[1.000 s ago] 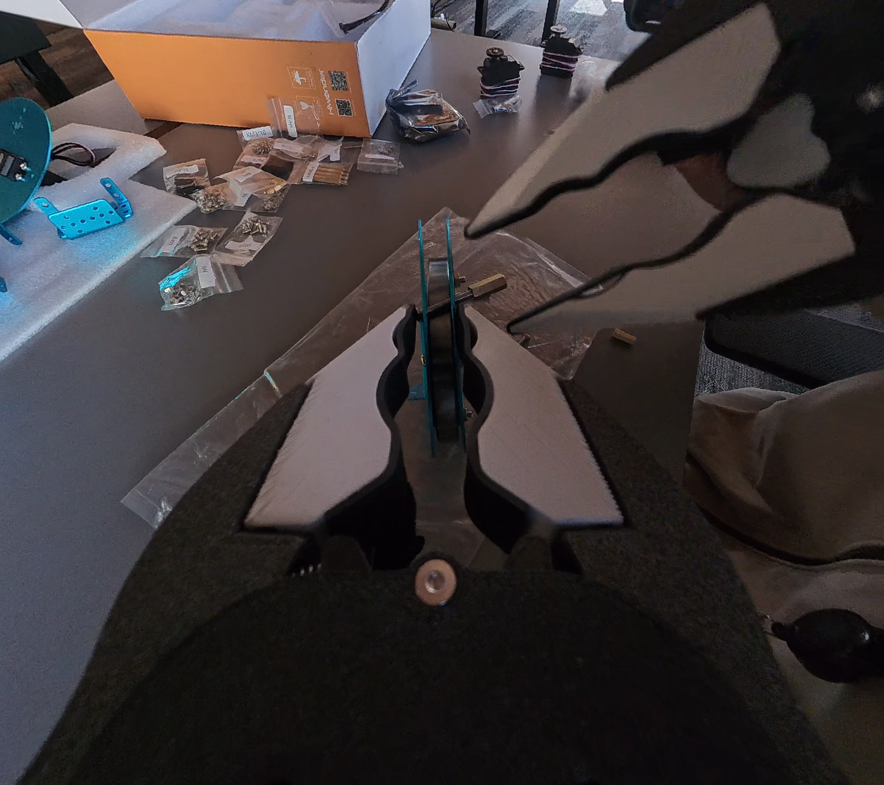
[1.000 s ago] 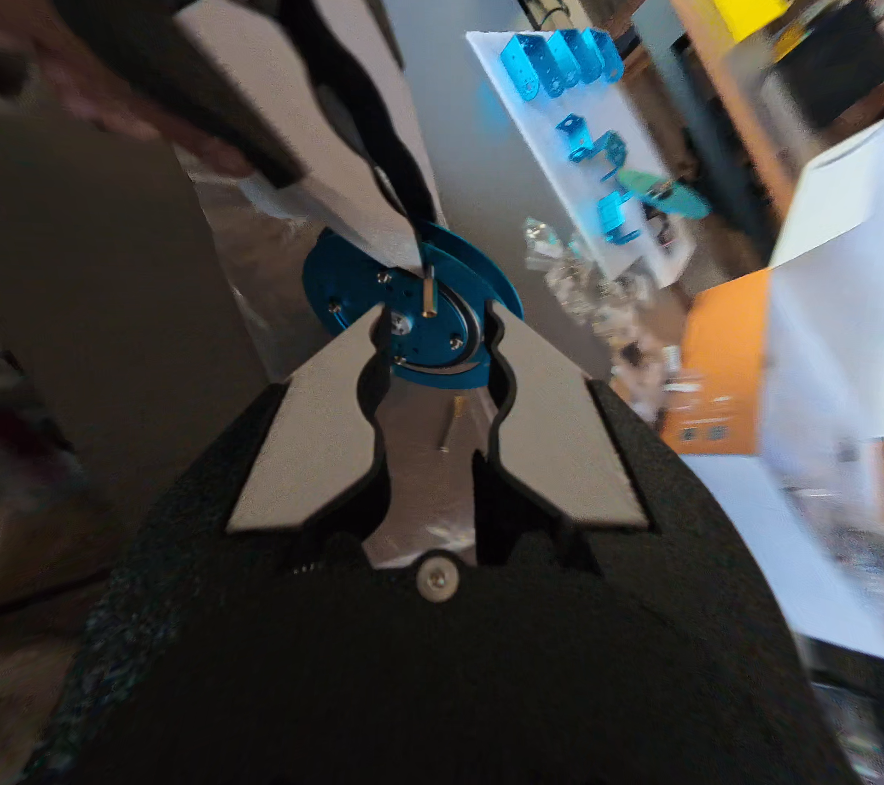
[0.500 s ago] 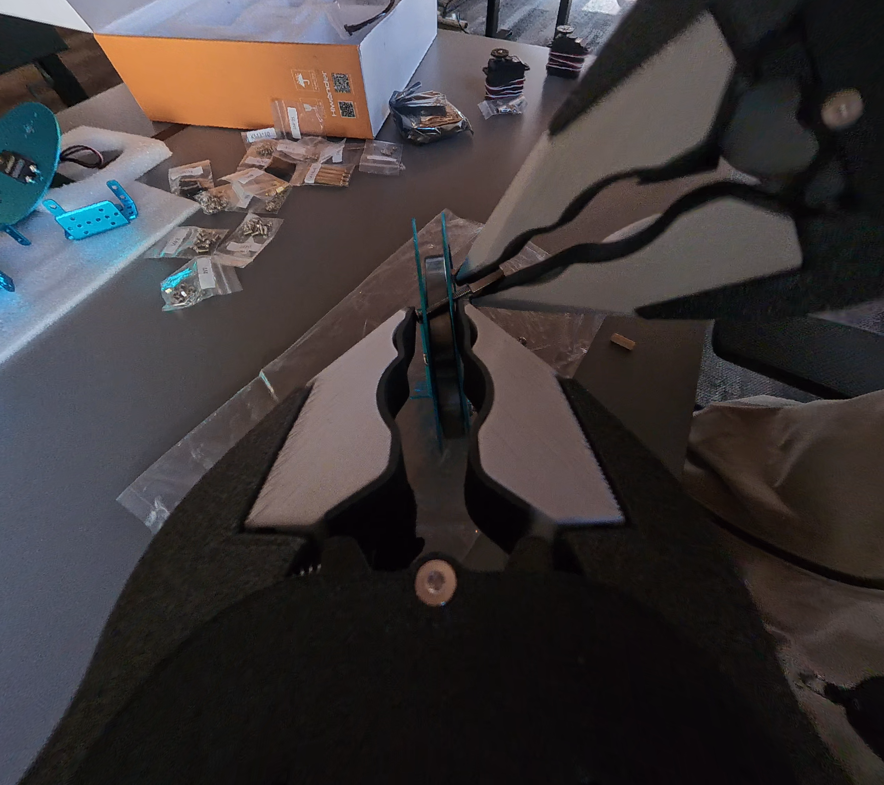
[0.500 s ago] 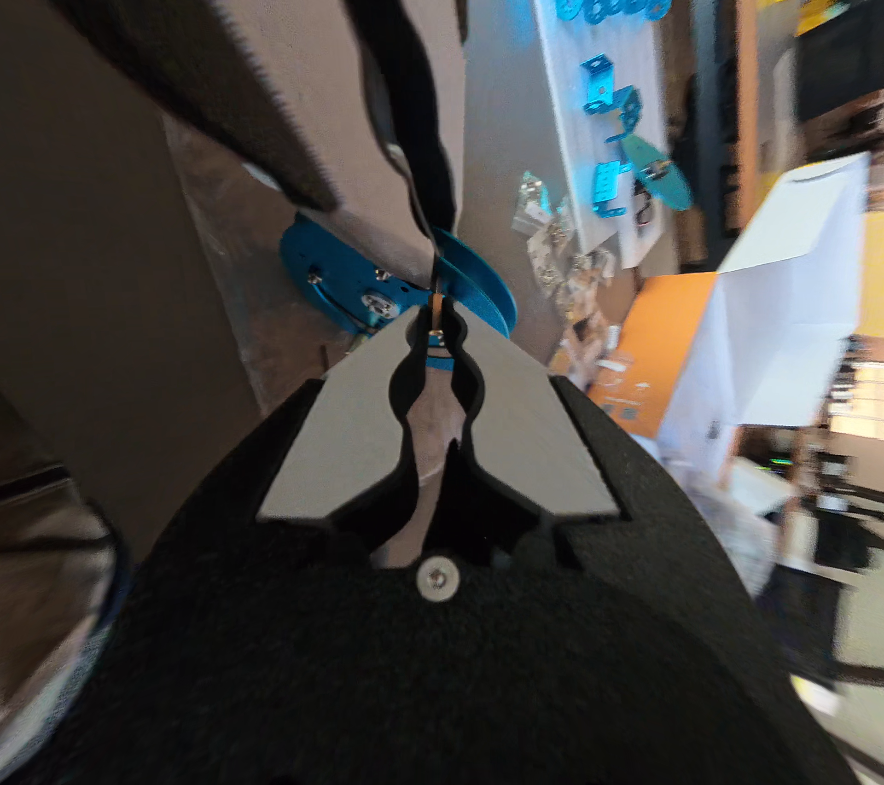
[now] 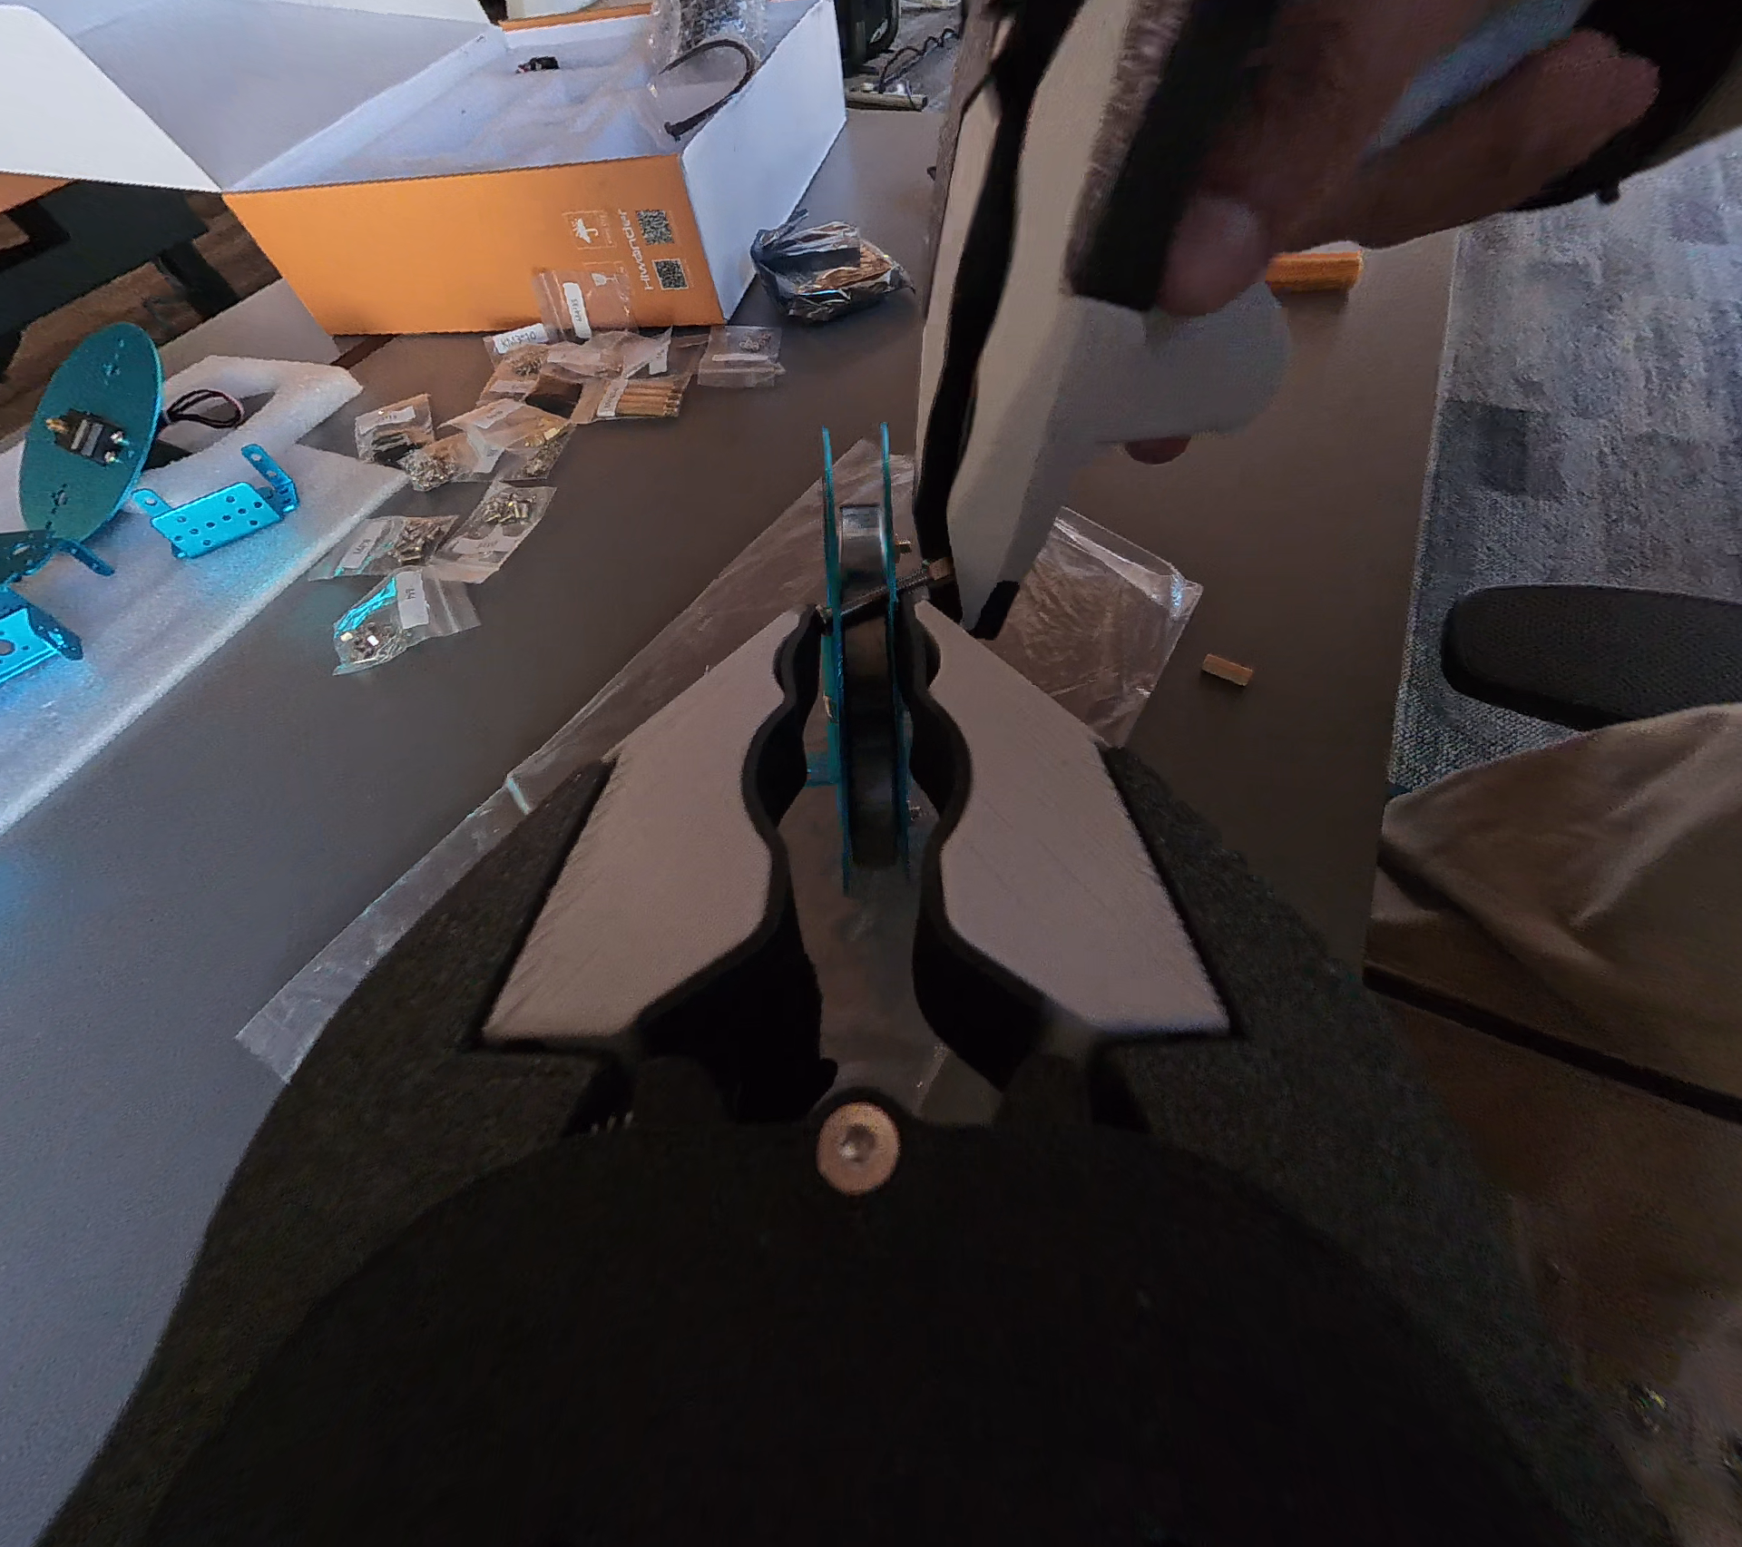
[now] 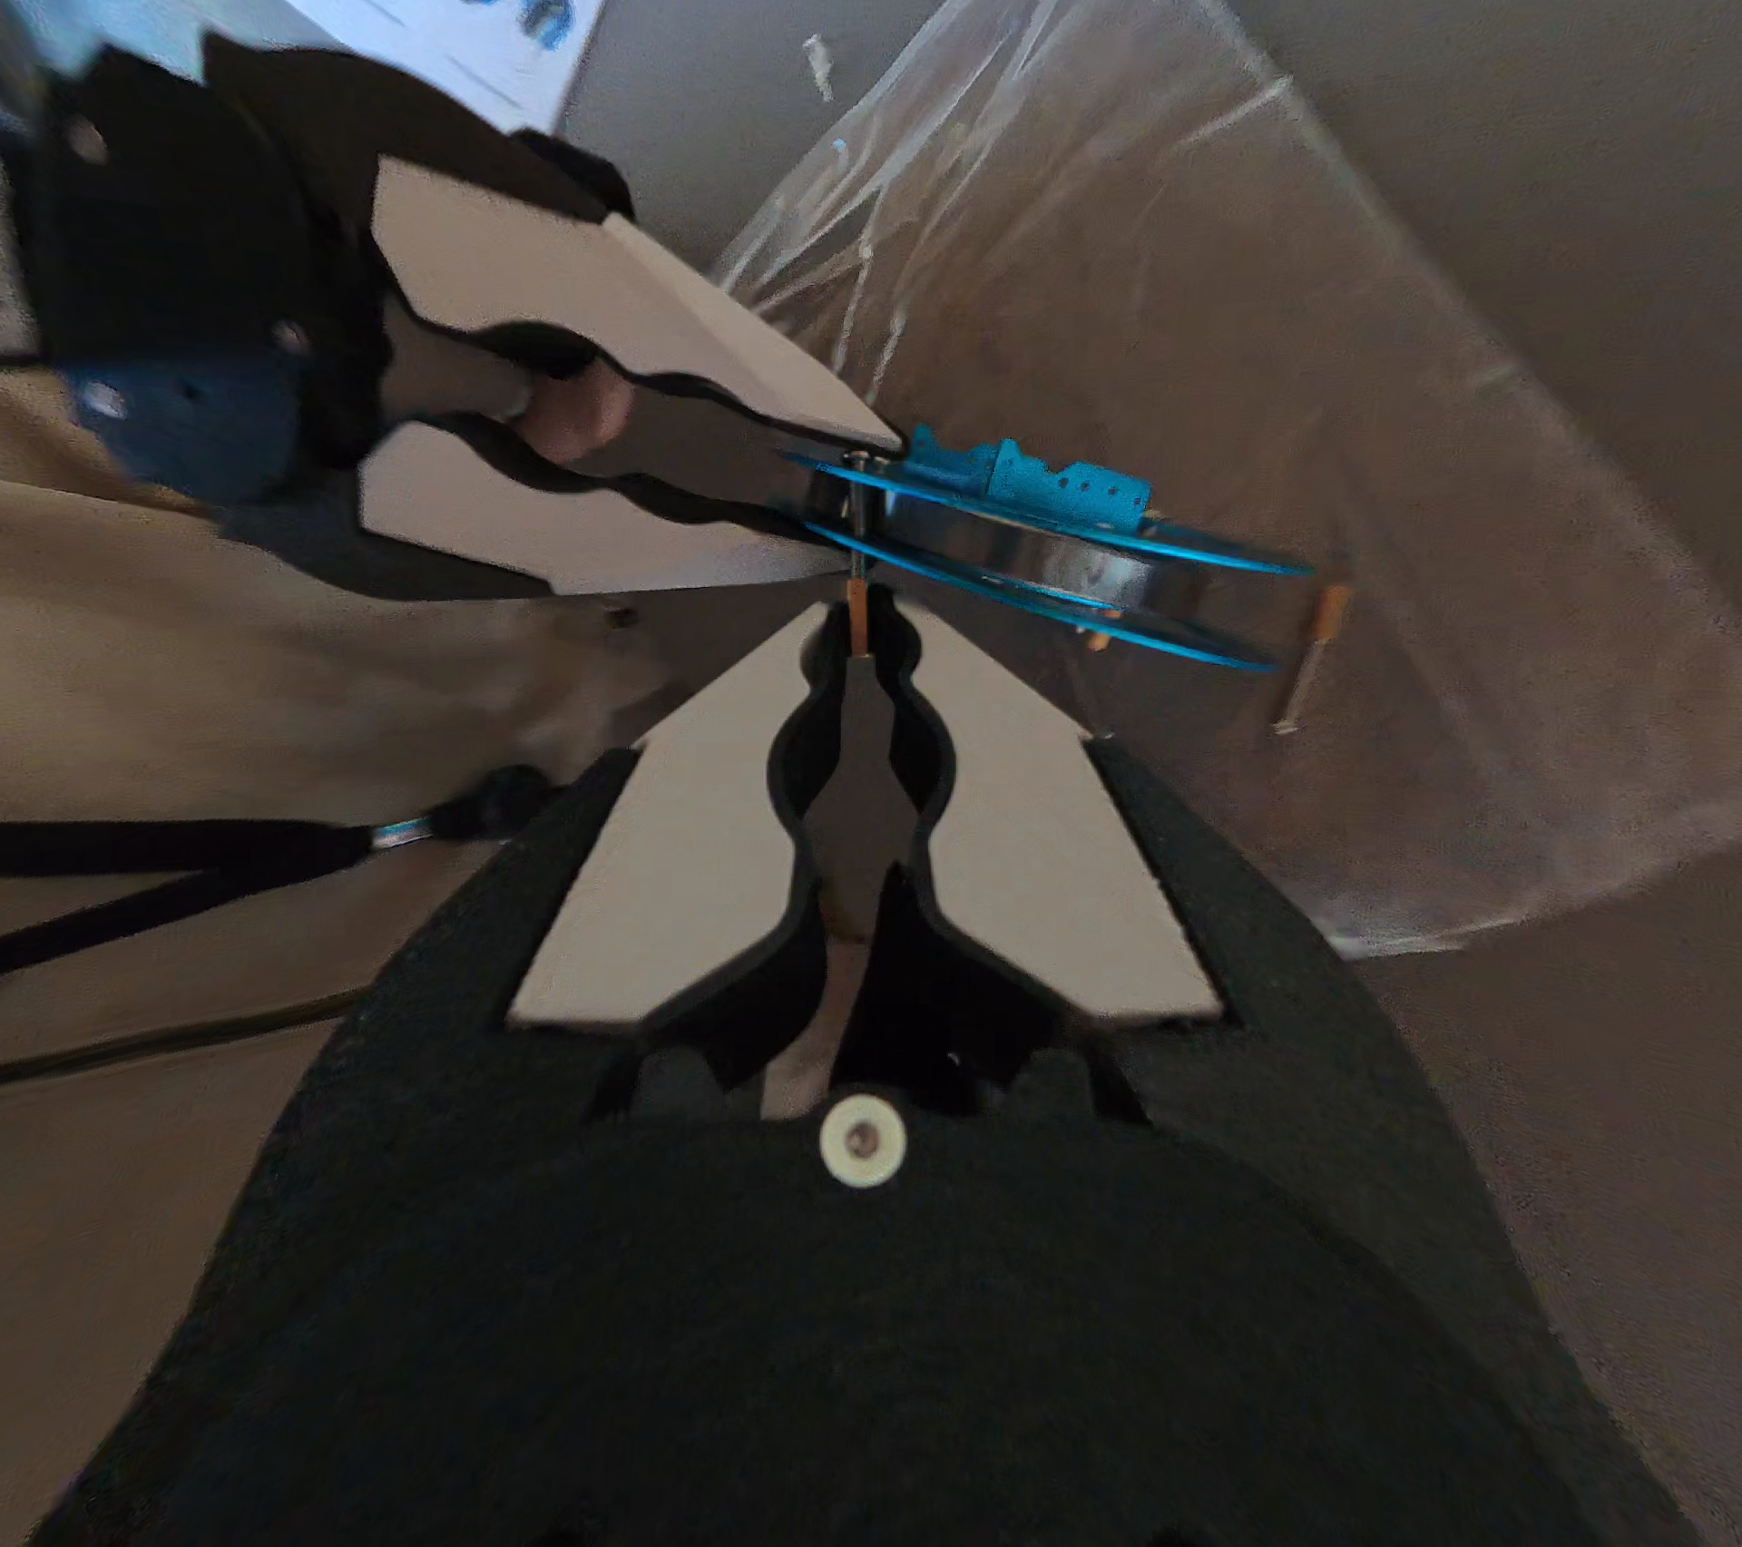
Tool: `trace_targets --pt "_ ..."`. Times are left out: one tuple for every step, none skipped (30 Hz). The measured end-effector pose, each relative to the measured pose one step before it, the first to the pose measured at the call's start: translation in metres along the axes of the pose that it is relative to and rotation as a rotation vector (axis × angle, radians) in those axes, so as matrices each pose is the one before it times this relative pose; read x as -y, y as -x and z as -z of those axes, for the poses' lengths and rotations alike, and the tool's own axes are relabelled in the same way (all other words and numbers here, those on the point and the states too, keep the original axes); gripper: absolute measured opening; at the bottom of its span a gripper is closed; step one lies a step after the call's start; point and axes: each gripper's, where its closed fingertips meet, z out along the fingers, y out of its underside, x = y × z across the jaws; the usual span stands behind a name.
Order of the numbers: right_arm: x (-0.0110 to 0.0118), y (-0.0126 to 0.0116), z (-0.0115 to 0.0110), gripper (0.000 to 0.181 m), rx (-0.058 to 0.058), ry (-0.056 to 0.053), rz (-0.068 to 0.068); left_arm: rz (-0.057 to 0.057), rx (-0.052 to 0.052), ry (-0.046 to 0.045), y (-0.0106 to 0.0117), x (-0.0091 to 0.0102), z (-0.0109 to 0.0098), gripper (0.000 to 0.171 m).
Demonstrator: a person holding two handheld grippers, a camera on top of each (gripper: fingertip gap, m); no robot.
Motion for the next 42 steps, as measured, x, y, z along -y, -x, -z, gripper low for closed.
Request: trace_targets --pt "-0.00244 0.00266 -0.00005 0.004 0.0829 0.0149 -0.0808 0.0023 -0.0067 -0.00461 -0.00168 0.00005 0.00005 0.014" --pt "-0.00196 0.00225 -0.00018 0.004 0.0845 0.0125 -0.0794 0.0008 -0.0059 -0.00456 -0.00114 0.00000 0.00005 0.013" --pt "-0.00103 0.00206 -0.00012 0.004 0.0846 0.0076 -0.0818 0.0021 -0.0052 -0.00431 -0.00052 -0.00003 -0.00014 0.013" --pt "-0.00091 0.00214 -0.00016 0.004 0.0865 0.0078 -0.0818 -0.0009 -0.0126 -0.00475 -0.00130 -0.00001 -0.00003 0.013" --pt "-0.00217 0.00275 -0.00008 0.004 0.0967 0.0130 -0.0912 -0.0047 -0.0122 -0.00830 -0.00154 0.00017 0.00019 0.013" --pt "-0.00073 0.00308 0.00005 0.004 0.1014 0.0010 -0.0812 0.0024 -0.0072 -0.00786 -0.00045 0.00008 0.00038 0.013" --pt "-0.00037 0.00235 -0.00027 0.004 0.0922 -0.0062 -0.0593 0.0096 -0.0131 -0.00367 -0.00088 -0.00013 0.00028 0.013" --pt "-0.00066 0.00132 -0.00044 0.004 0.0731 -0.0056 -0.0496 0.0042 -0.0050 -0.00223 0.00016 -0.00015 0.00000 0.013" --pt "0.00110 0.00066 -0.00008 0.005 0.0352 -0.0134 -0.0109 -0.0018 0.0030 -0.00103 0.00086 0.00002 -0.00008 0.013" --pt "0.00085 -0.00038 0.00000 0.005 -0.0136 -0.0121 0.0547 -0.0013 -0.0015 0.00101 0.00024 0.00011 -0.00015 0.013" --pt "-0.00019 -0.00111 0.00044 0.005 -0.0471 -0.0060 0.0853 -0.0005 -0.0020 0.00122 -0.00011 0.00026 -0.00030 0.013" --pt "-0.00018 -0.00143 0.00065 0.005 -0.0669 -0.0092 0.0927 -0.0015 0.0004 0.00128 -0.00025 0.00037 -0.00051 0.013" --pt "-0.00021 -0.00226 0.00080 0.005 -0.0884 -0.0120 0.1118 -0.0038 0.0008 0.00402 -0.00057 0.00030 -0.00047 0.013" --pt "-0.00132 -0.00343 0.00120 0.009 -0.1143 -0.0034 0.1259 -0.0044 0.0014 0.00705 -0.00014 0.00018 -0.00026 0.014" --pt "-0.00204 -0.00443 0.00196 0.023 -0.1367 0.0026 0.1278 0.0003 0.0013 0.00591 0.00018 0.00013 -0.00020 0.014" --pt "-0.00121 -0.00343 0.00297 0.029 -0.1417 -0.0021 0.1337 0.0065 -0.0002 0.00320 0.00042 0.00011 -0.00010 0.014" --pt "-0.00048 -0.00659 0.00438 0.031 -0.1741 0.0003 0.1484 0.0088 -0.0018 0.00248 0.00052 -0.00004 -0.00012 0.014" --pt "-0.00025 -0.00722 0.00501 0.031 -0.1825 0.0069 0.1537 0.0067 0.0002 0.00353 0.00077 -0.00004 -0.00008 0.014" --pt "0.00006 -0.00518 0.00391 0.031 -0.1627 0.0142 0.1369 0.0042 0.0006 0.00444 0.00056 0.00005 0.00008 0.013" --pt "-0.00024 -0.00166 0.00169 0.030 -0.1278 0.0244 0.1165 0.0008 0.0004 0.00370 0.00004 0.00004 -0.00011 0.013" --pt "-0.00100 0.00003 -0.00042 0.030 -0.0963 0.0363 0.0873 -0.0001 0.0009 0.00293 -0.00037 0.00009 -0.00020 0.013" --pt "-0.00015 0.00335 -0.00195 0.028 -0.0513 0.0314 0.0560 -0.0049 0.0002 0.00220 -0.00076 0.00025 -0.00028 0.014" --pt "0.00270 0.00314 -0.00191 0.026 -0.0315 0.0082 0.0298 -0.0067 0.0010 0.00162 -0.00101 0.00015 -0.00027 0.013" --pt "0.00315 0.00107 -0.00166 0.023 -0.0276 0.0009 0.0241 -0.0073 0.0019 0.00154 -0.00080 0.00012 -0.00015 0.013" --pt "0.00247 -0.00074 -0.00120 0.023 -0.0249 0.0035 0.0214 -0.0070 0.0036 0.00122 -0.00048 0.00008 0.00007 0.013" --pt "0.00212 -0.00316 -0.00035 0.016 -0.0294 0.0021 0.0178 -0.0036 0.0047 0.00096 0.00021 -0.00012 0.00021 0.013" --pt "0.00101 -0.00052 -0.00041 0.009 -0.0073 0.0040 0.0186 0.0020 0.0015 0.00011 0.00026 -0.00014 0.00028 0.013" --pt "0.00024 0.00097 -0.00033 0.007 0.0039 0.0074 0.0083 0.0007 -0.0001 -0.00151 0.00021 -0.00029 0.00031 0.013" --pt "0.00008 0.00020 0.00013 0.007 0.0057 0.0072 0.0064 -0.0025 -0.0027 -0.00413 -0.00033 -0.00031 0.00039 0.013" --pt "0.00051 0.00097 0.00055 0.006 0.0293 -0.0009 -0.0117 -0.0078 -0.0017 -0.00547 -0.00025 -0.00059 0.00053 0.013" --pt "0.00098 0.00138 0.00028 0.005 0.0575 -0.0209 -0.0477 -0.0080 0.0012 -0.00676 0.00025 -0.00059 0.00065 0.013" --pt "0.00133 0.00193 -0.00025 0.005 0.0843 -0.0347 -0.0917 0.0000 -0.0013 -0.00584 0.00015 -0.00041 0.00051 0.013" --pt "0.00113 0.00238 -0.00002 0.004 0.0983 -0.0316 -0.1062 0.0018 -0.0018 -0.00489 -0.00002 -0.00026 0.00011 0.013" --pt "0.00065 0.00192 -0.00015 0.004 0.0936 -0.0233 -0.0981 -0.0018 0.0017 -0.00319 0.00017 -0.00003 0.00000 0.013" --pt "0.00010 0.00183 -0.00041 0.004 0.0917 -0.0160 -0.0908 -0.0028 0.0018 -0.00196 0.00018 0.00017 -0.00006 0.013" --pt "-0.00018 0.00213 -0.00028 0.004 0.0974 -0.0101 -0.0916 -0.0024 -0.0007 -0.00127 -0.00026 0.00003 -0.00017 0.013" --pt "-0.00036 0.00204 -0.00003 0.003 0.0957 -0.0062 -0.0874 -0.0034 -0.0013 -0.00147 -0.00023 0.00018 -0.00024 0.013" --pt "-0.00066 0.00202 -0.00012 0.003 0.0903 -0.0023 -0.0799 -0.0006 -0.0030 -0.00167 -0.00044 0.00028 -0.00024 0.013" --pt "-0.00086 0.00208 0.00007 0.004 0.0886 0.0030 -0.0809 -0.0014 -0.0032 -0.00162 -0.00055 0.00025 -0.00043 0.013" --pt "-0.00059 0.00189 0.00012 0.003 0.0801 0.0026 -0.0706 -0.0028 -0.0020 -0.00113 -0.00023 0.00013 -0.00027 0.013" --pt "-0.00043 0.00175 -0.00014 0.003 0.0788 -0.0006 -0.0719 -0.0001 -0.0038 -0.00086 -0.00037 0.00005 -0.00023 0.013" --pt "-0.00049 0.00242 -0.00007 0.002 0.0894 0.0007 -0.0877 -0.0002 -0.0045 -0.00167 -0.00049 0.00014 -0.00020 0.012"
